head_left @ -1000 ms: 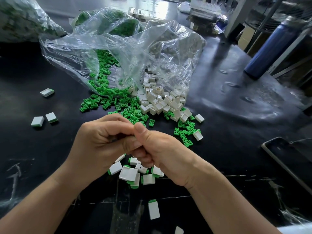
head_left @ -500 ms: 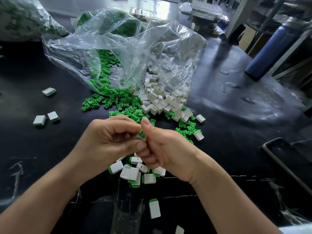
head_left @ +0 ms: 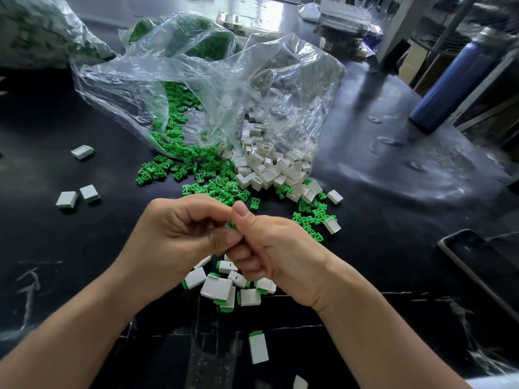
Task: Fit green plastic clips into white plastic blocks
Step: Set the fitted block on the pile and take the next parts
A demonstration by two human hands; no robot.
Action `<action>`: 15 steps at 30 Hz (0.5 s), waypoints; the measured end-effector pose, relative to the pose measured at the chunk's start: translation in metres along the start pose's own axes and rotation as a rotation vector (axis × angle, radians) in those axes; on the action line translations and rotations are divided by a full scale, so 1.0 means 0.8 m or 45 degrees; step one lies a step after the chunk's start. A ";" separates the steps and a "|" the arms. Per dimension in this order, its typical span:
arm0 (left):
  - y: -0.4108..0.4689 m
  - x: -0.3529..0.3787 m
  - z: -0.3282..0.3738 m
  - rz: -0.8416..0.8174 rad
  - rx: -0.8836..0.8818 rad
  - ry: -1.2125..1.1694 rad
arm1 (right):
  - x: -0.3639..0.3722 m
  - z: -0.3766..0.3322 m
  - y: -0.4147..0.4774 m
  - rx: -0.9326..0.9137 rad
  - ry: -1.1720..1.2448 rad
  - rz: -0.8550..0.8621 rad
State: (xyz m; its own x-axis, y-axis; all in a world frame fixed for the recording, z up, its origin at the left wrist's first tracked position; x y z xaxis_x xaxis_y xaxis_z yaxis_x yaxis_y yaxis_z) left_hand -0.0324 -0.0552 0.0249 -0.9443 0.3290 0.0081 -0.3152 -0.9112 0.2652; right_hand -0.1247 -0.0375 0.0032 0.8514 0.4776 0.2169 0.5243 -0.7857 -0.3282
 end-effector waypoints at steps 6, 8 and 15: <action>0.000 0.001 0.006 0.008 -0.001 0.025 | 0.001 0.003 0.002 0.017 0.000 -0.012; 0.000 0.001 0.005 0.013 -0.037 0.039 | 0.000 0.005 0.004 0.049 0.004 -0.050; 0.001 0.006 0.006 0.042 -0.155 -0.034 | 0.003 0.001 0.004 0.005 -0.002 -0.179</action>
State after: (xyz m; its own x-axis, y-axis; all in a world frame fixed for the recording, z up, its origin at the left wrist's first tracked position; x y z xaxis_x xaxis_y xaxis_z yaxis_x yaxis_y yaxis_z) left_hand -0.0366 -0.0531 0.0294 -0.9520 0.3032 0.0409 -0.2946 -0.9445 0.1457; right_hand -0.1209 -0.0388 0.0021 0.7695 0.5836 0.2595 0.6386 -0.7093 -0.2984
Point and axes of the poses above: each hand's wrist, its own y-axis towards the middle knuckle, its own x-axis out of the palm, z = x × y, the point moved 7 cm from there along y, towards the middle knuckle, and after that the axes turned 1 degree about y, right-handed, at the moved point
